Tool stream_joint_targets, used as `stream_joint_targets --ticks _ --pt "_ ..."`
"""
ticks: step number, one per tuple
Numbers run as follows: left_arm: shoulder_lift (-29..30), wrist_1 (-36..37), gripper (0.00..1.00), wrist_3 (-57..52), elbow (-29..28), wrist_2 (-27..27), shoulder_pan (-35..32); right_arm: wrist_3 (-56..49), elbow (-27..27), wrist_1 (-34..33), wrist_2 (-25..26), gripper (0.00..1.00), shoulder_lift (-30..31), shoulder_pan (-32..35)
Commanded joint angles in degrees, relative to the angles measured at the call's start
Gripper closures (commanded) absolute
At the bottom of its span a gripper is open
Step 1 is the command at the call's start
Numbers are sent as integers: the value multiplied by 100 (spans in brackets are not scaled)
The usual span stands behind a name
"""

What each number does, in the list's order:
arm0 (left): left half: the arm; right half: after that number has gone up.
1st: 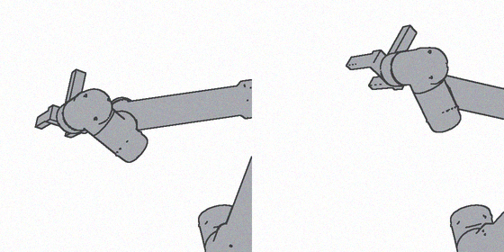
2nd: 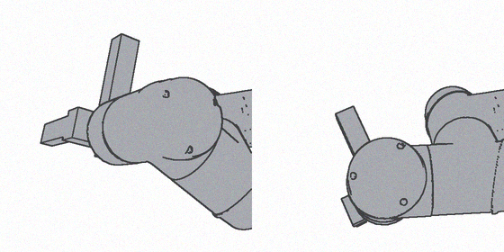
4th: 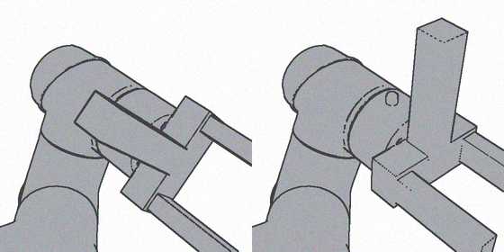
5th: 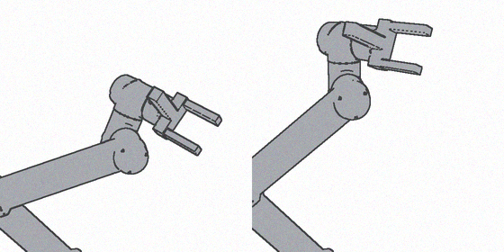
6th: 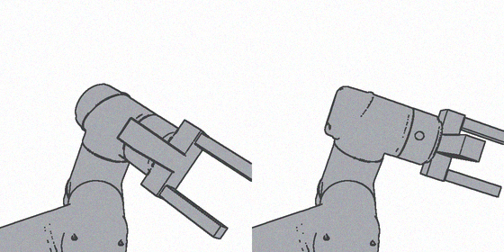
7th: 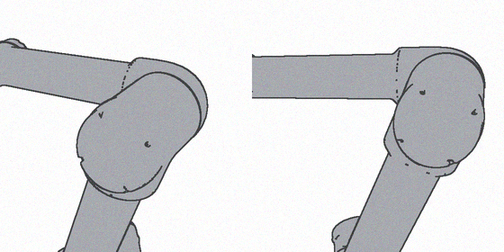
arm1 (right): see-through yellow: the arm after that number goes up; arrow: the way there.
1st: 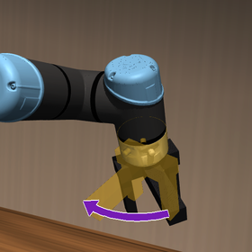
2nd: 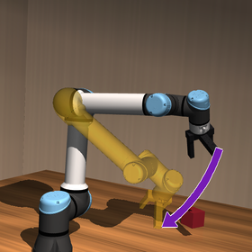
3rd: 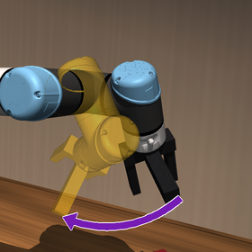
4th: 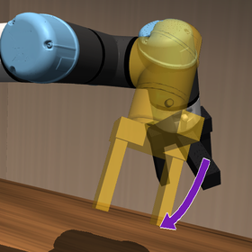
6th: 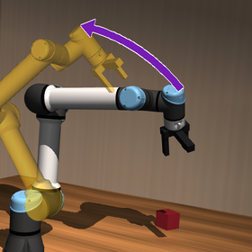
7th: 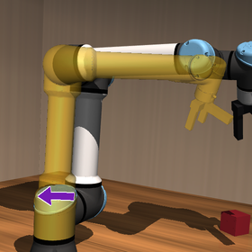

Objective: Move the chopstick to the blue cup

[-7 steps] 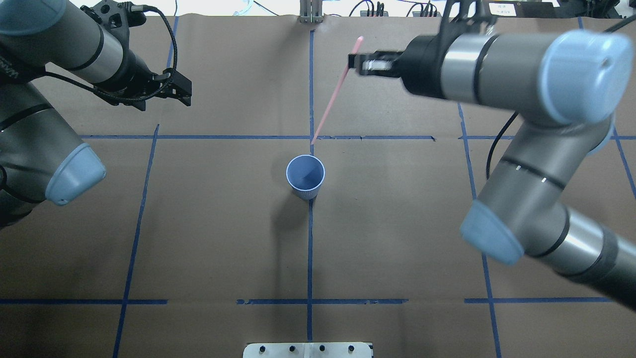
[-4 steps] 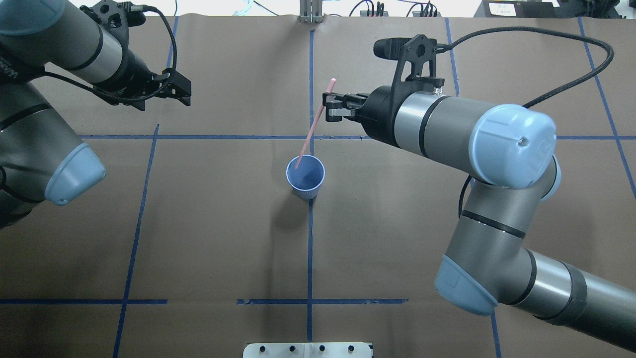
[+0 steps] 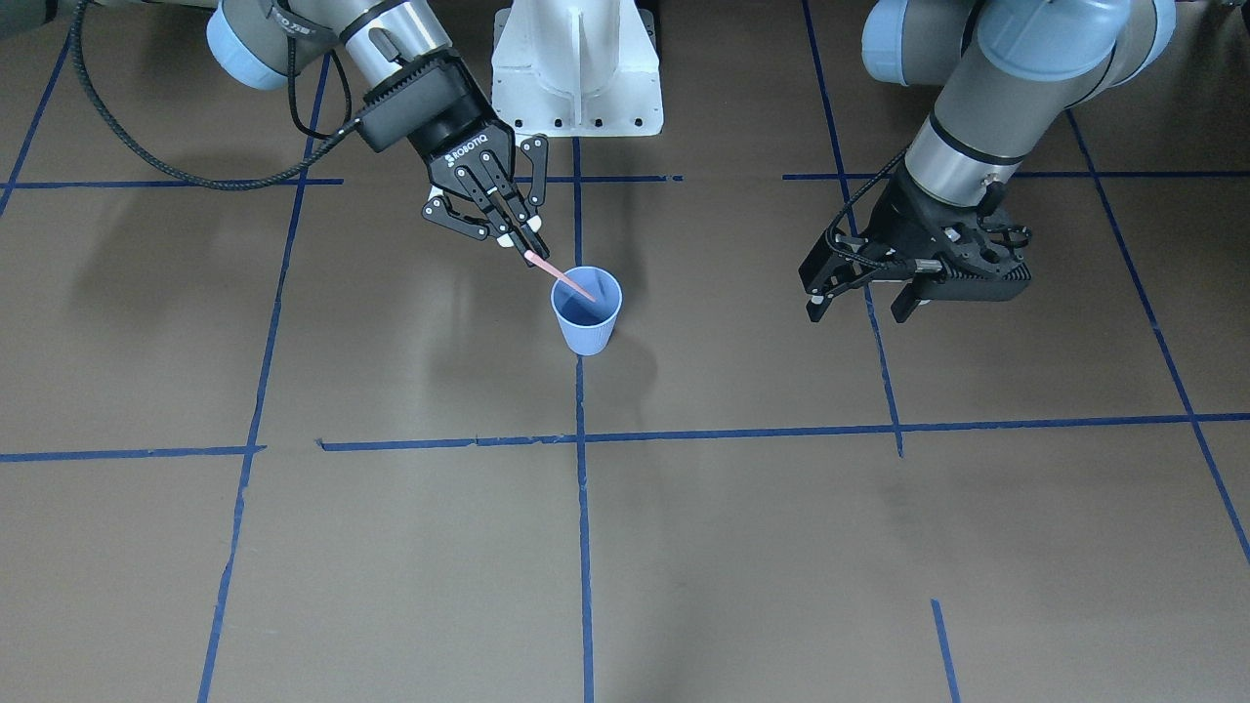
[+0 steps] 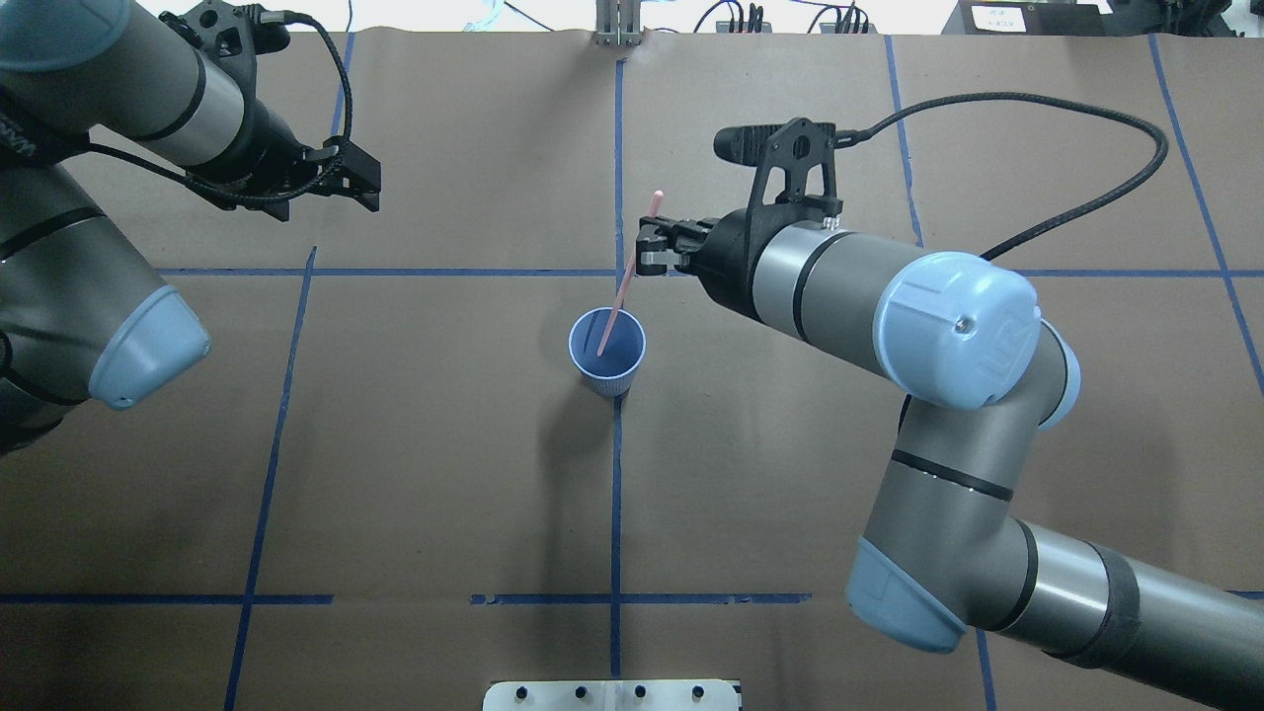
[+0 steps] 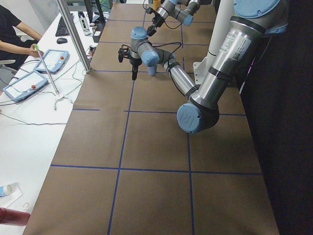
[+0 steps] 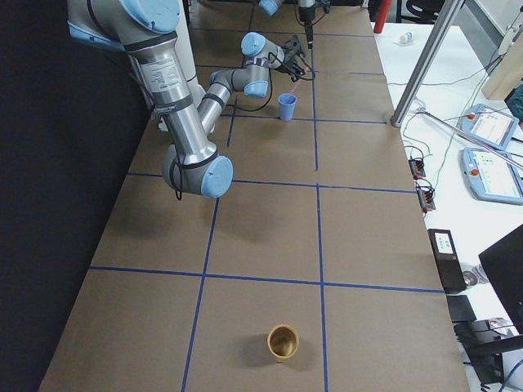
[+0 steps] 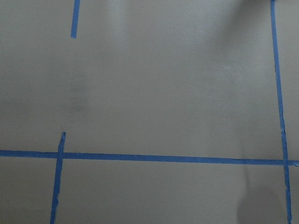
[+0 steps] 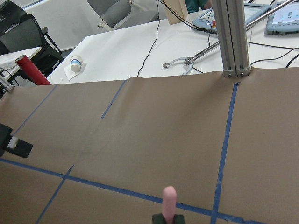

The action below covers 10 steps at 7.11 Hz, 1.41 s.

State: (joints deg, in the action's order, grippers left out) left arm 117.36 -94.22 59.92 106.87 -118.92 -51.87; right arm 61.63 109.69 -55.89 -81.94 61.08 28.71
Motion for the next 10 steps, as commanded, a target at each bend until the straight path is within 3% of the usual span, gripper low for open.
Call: stream_joint_targets --ticks 1,2,4,5,6,8,9,10 --pt "-3 0 0 11 0 0 2 -2 -45 -44 55 41 36 -120" --pt "-11 0 0 -15 0 9 -7 33 60 -410 447 0 45 -146" --pt "-343 -26 0 -503 18 9 -86 16 324 -677 442 0 132 -103" --pt "-650 -9 0 -1091 44 -17 -243 25 551 -938 312 0 524 80" --pt "-1027 -17 0 -1810 62 -26 -497 42 553 -1167 -316 0 867 621" --pt "-1784 18 0 -3689 -8 -576 -1425 -403 309 -1546 -2447 0 1388 2279" --pt "-2109 44 0 -4742 -95 -780 -1988 -1293 -93 -2061 -3276 0 1433 3071" --pt "-2303 44 0 -5388 -262 -826 -2429 -2451 -428 -2475 -3650 0 1529 3749"
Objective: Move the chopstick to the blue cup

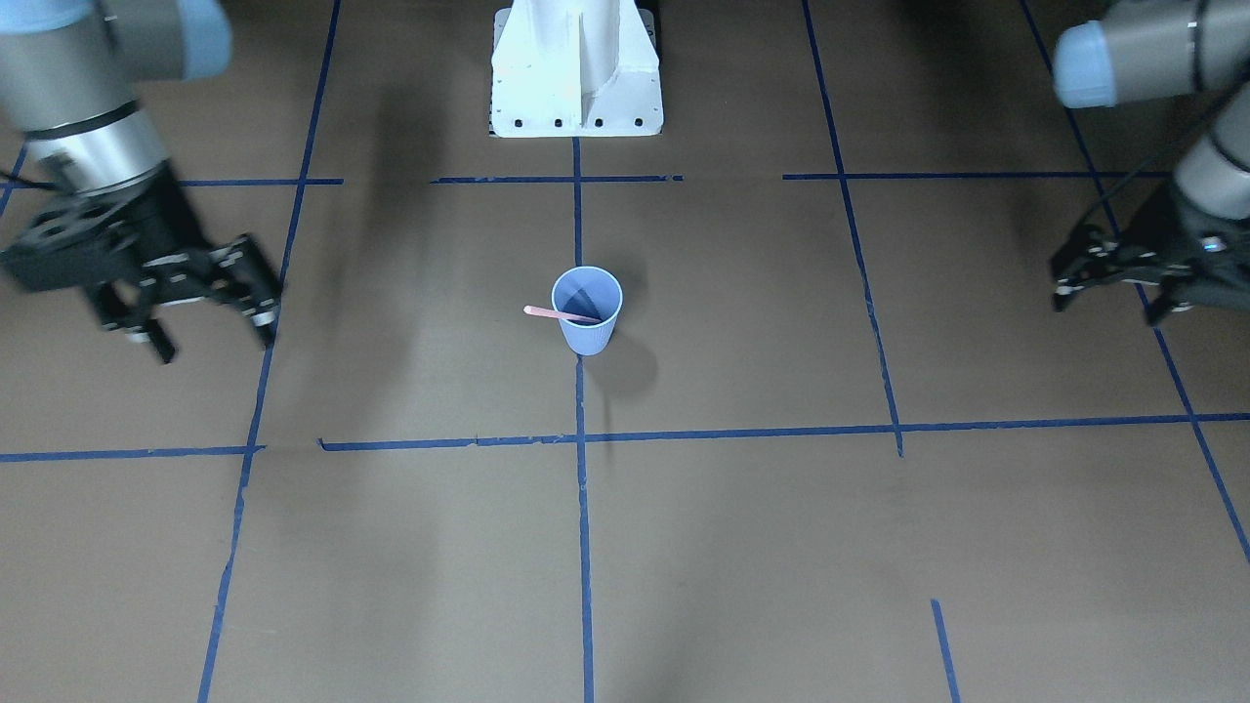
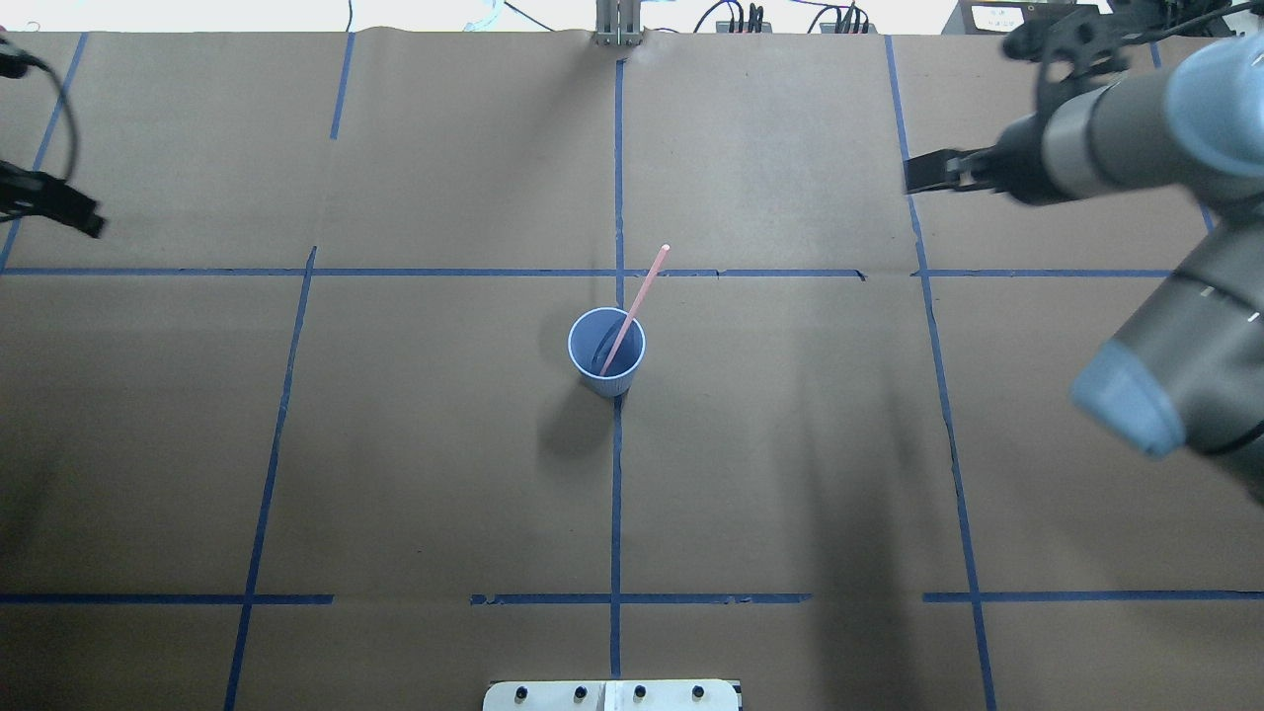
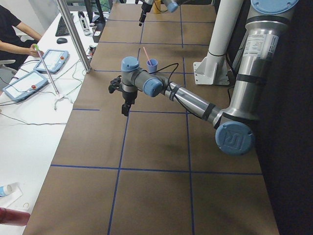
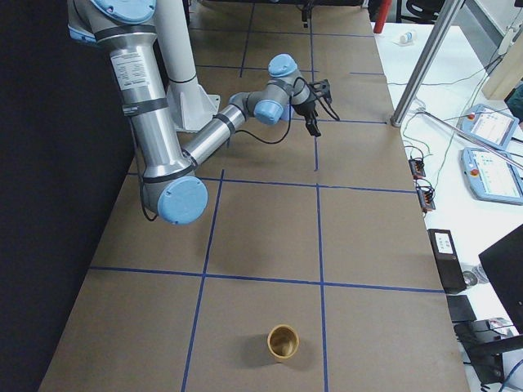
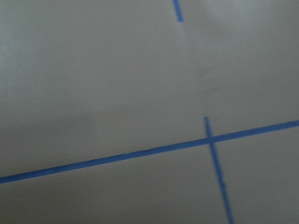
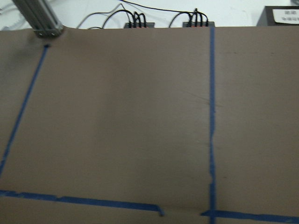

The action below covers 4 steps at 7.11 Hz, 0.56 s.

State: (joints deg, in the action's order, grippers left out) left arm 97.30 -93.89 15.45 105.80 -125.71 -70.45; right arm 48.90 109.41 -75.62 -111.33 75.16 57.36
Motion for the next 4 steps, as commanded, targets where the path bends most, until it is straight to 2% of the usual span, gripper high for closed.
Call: stream_joint_targets --ticks 1,2,3,4 --pt "-456 211 0 -1417 -295 -425 -914 -2416 -933 -863 -1176 0 157 1595" --pt "-466 588 0 -2161 -557 -611 -1274 -3621 -1321 -1154 -1677 0 261 2238" --pt "-440 913 0 -2760 -821 -656 -1600 -5147 -1586 -1696 -1734 0 393 2740" --pt "-448 1012 0 -2879 -972 -657 -1690 -6441 -1867 -2276 -1682 0 429 3067"
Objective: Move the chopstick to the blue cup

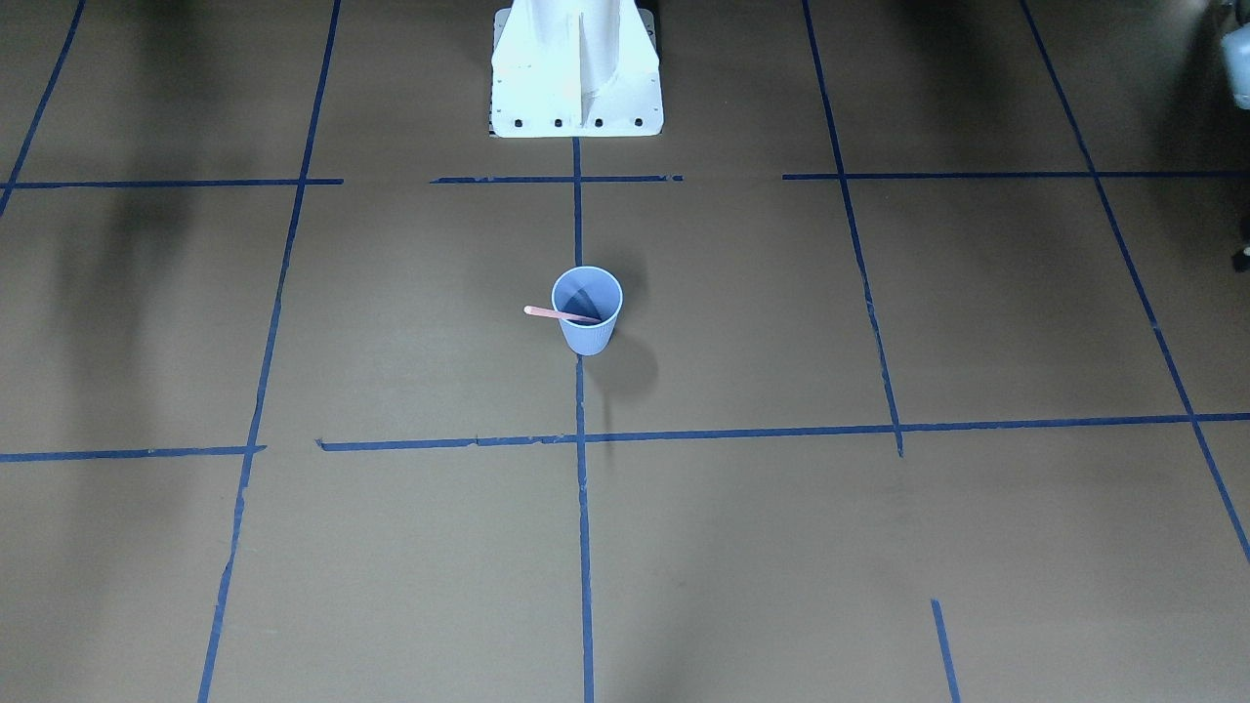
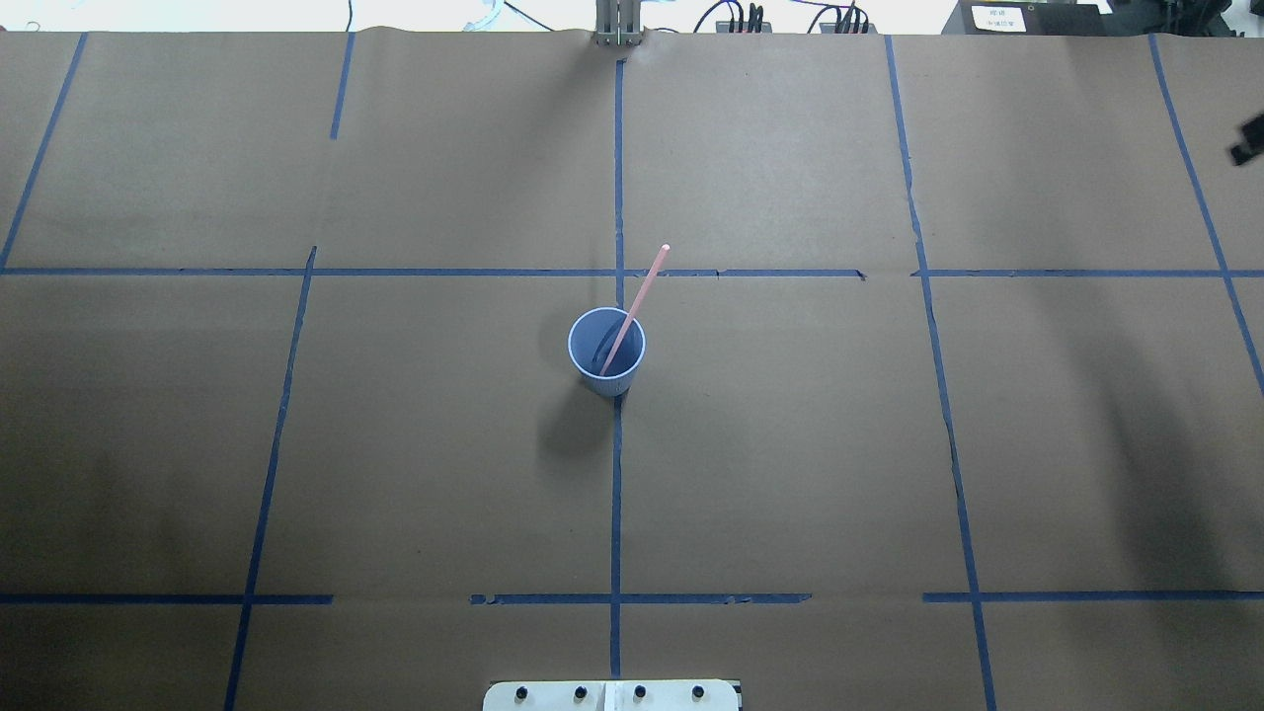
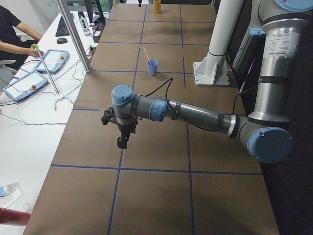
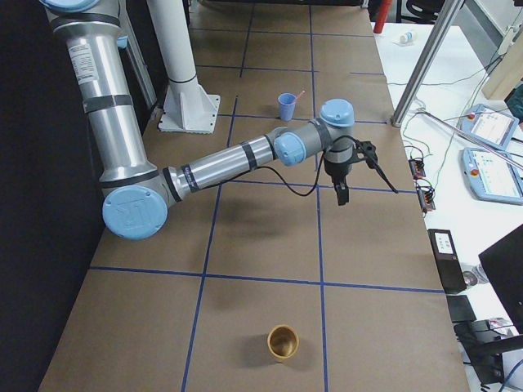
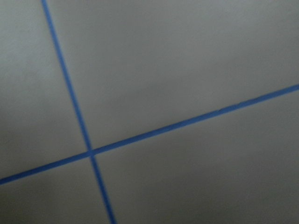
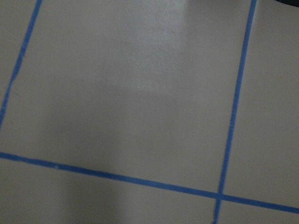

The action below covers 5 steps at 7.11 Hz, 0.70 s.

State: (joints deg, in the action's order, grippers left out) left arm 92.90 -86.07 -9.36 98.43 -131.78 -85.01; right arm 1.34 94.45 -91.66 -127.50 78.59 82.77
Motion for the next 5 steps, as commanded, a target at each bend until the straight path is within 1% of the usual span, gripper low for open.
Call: stream_joint_targets --ticks 1,2,3,5 --pt "-35 240 0 -443 -436 -250 -331 -2464 -697 -869 -65 0 182 921" --pt "-44 257 0 -444 -560 -548 -402 -2646 -778 -837 -65 0 600 1134" --pt "-44 519 0 -435 -648 -655 -428 -2639 -761 -802 -117 0 805 1267" --pt "8 627 0 -373 -693 -622 -420 -2587 -744 -802 -109 0 903 1268"
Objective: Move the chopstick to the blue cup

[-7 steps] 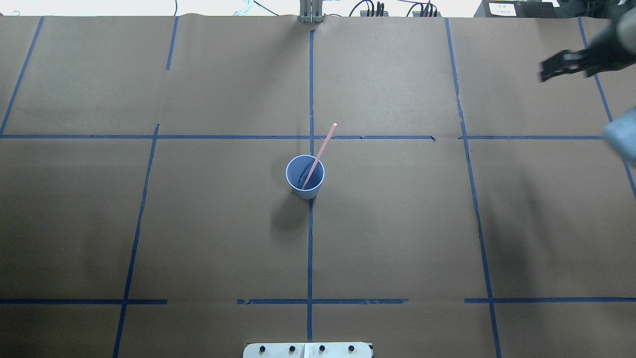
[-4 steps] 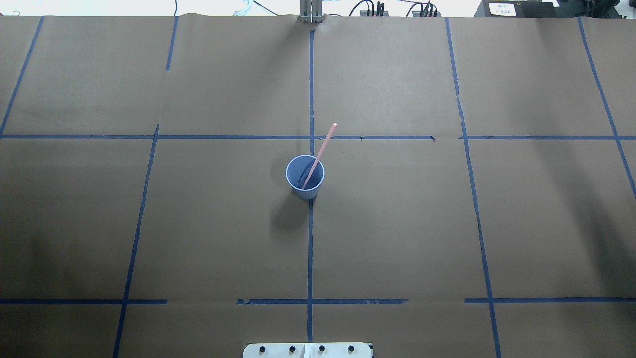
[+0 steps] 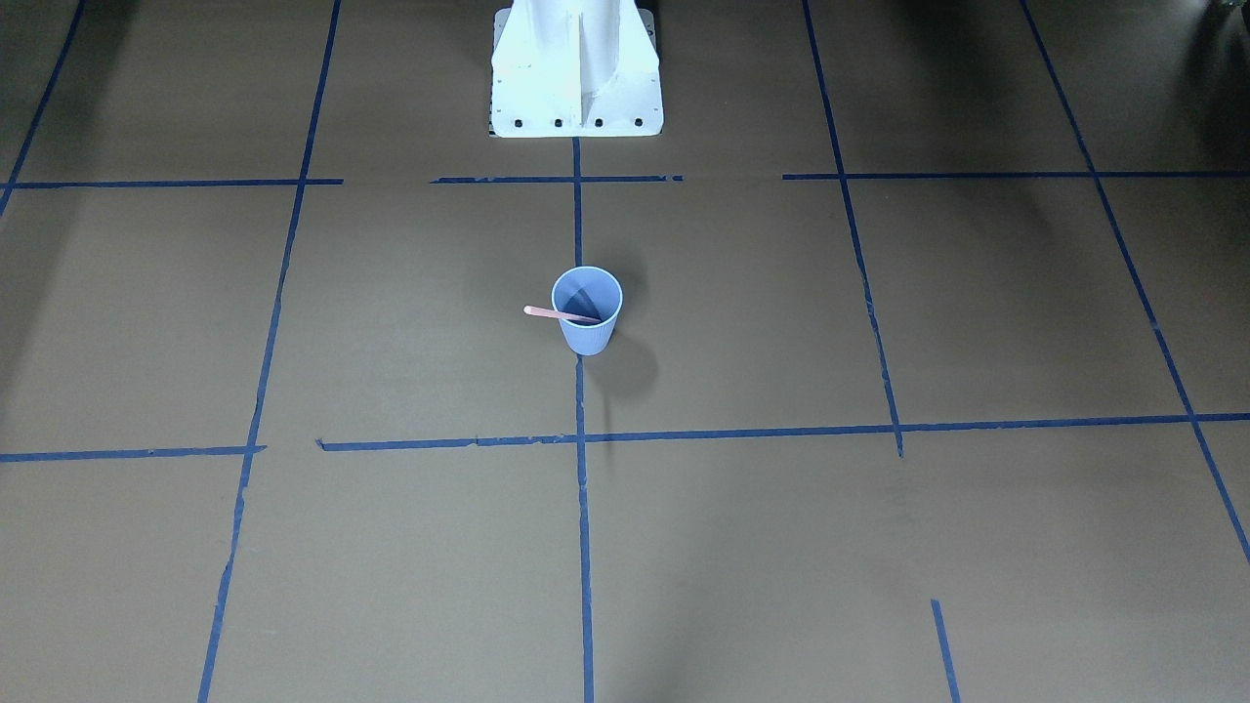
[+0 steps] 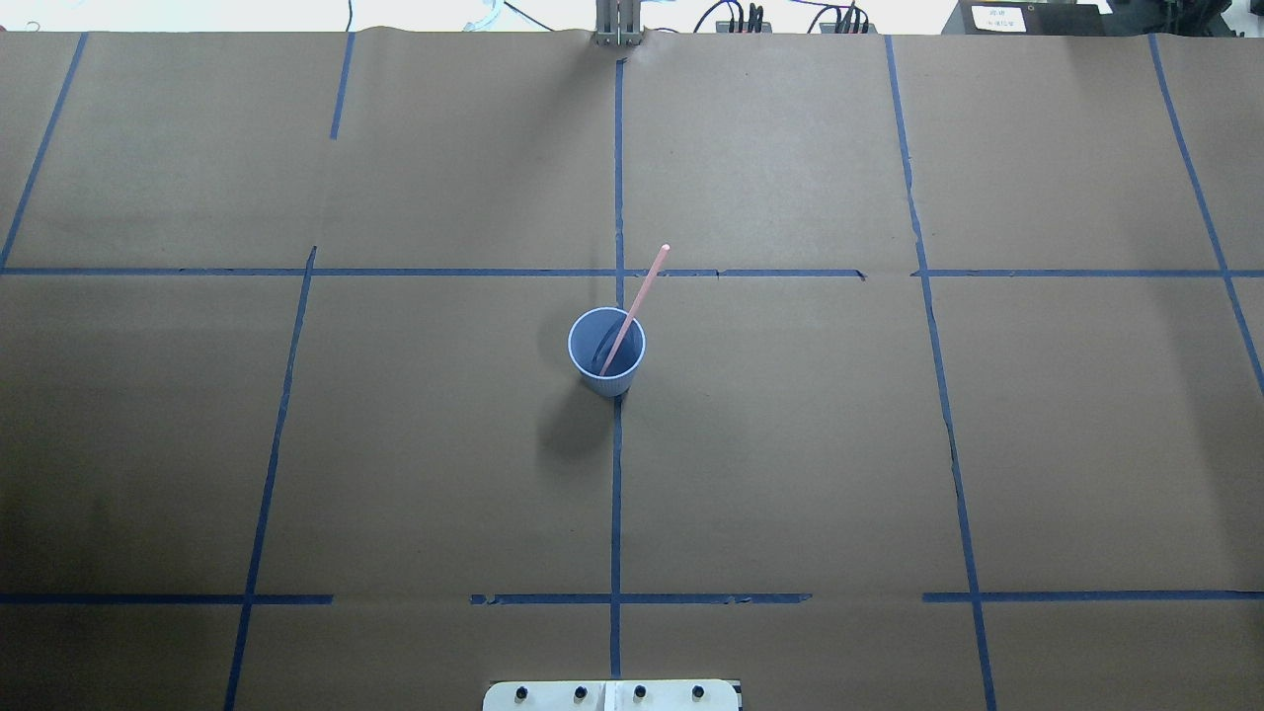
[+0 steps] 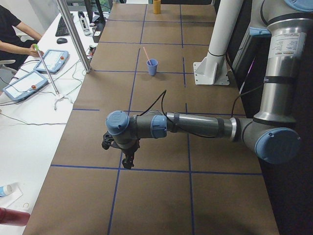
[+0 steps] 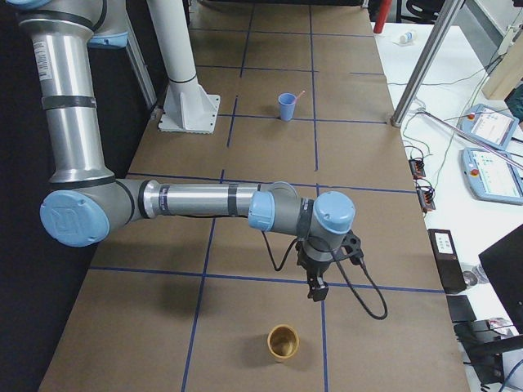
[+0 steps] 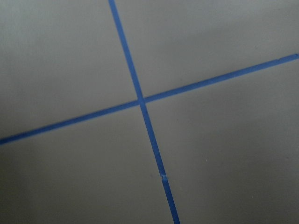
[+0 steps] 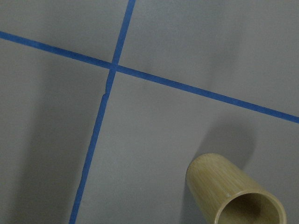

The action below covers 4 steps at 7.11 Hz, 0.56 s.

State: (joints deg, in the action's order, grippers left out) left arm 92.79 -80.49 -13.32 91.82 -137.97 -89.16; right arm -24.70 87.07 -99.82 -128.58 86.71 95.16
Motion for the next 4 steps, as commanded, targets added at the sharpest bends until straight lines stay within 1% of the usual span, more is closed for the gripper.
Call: stream_joint_targets --ticks 1,2,3,4 --pt "12 86 0 31 28 -19 -5 36 -23 -11 0 0 74 29" --pt "-6 86 0 223 55 -19 -5 71 -76 -20 8 0 57 3" --pt "-41 77 0 277 133 -36 -14 80 -85 -55 -183 0 56 3" --pt "-207 94 0 277 578 -19 -31 236 -85 -38 -585 0 74 12"
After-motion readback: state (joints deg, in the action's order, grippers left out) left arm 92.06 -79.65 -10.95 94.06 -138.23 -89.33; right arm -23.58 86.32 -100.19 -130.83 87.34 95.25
